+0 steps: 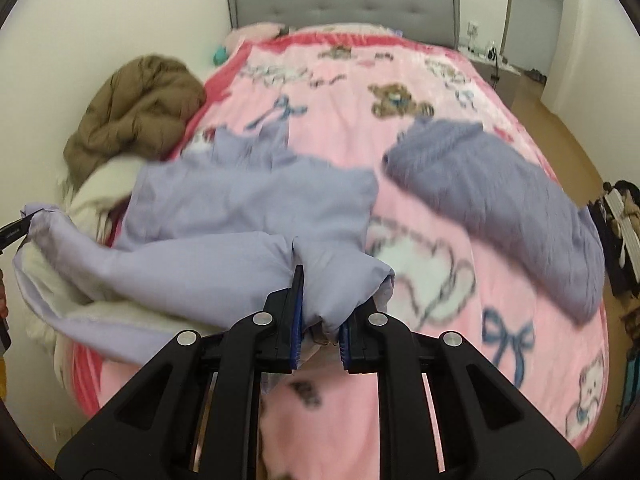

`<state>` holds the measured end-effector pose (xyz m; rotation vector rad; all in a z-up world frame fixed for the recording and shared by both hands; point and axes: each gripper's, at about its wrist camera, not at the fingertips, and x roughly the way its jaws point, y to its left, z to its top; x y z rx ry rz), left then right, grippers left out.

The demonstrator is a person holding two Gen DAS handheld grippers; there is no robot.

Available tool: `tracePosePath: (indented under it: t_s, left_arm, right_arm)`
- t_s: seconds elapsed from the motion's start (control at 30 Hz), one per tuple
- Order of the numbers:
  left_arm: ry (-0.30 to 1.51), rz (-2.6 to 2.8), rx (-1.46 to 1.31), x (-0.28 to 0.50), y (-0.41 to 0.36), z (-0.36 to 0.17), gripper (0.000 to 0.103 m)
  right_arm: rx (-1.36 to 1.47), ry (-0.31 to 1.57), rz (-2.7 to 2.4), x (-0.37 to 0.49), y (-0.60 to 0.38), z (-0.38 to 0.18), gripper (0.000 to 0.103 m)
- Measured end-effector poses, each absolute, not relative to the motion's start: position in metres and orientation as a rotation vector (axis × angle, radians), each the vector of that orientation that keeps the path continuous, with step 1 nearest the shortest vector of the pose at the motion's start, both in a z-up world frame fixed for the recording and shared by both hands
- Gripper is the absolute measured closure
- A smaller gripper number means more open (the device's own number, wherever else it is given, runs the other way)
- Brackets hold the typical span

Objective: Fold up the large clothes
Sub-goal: 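Lift the hem with both grippers and fold it toward the collar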

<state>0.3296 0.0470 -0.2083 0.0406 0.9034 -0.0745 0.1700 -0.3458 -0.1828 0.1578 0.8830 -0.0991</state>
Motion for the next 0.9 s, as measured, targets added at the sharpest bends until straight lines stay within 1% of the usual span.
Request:
tracePosePath:
  t_s: [0.2, 0.37, 0.5, 0.63, 0.8, 0.9]
  left_arm:
    - [0.86, -0.055, 0.037, 0.417, 0.032, -0.211, 0.091]
    - [0.857, -0.037, 0.121, 0.483, 0.007, -0.239, 0.091]
    - [0.88, -0.004, 0.183, 0.525, -0.018, -0.266, 0.091]
    - [0.905, 0.036, 0.246, 0.559, -0.04, -0.294, 0.091]
    - [1.007, 0.065, 0.292, 0.596, -0.055, -0.335, 0.091]
    - [1.063, 0.098, 0.334, 0.608, -0.059, -0.361, 0.09]
  right_arm:
    - [0.14, 0.809, -0.148, 0.246, -0.359, -0.183, 0.09]
    - [0.14, 0.815, -0.189, 0.314, -0.372, -0.21, 0.09]
    - [0.107, 0.864, -0.226, 0.369, -0.379, -0.243, 0.09]
    - [0.111, 0.952, -0.26, 0.412, -0.39, -0.285, 0.09]
    - [0.201, 1.053, -0.307, 0.445, -0.403, -0.325, 0.09]
    - [0.135, 1.102, -0.328, 0.462, -0.39, -0.341, 0.089]
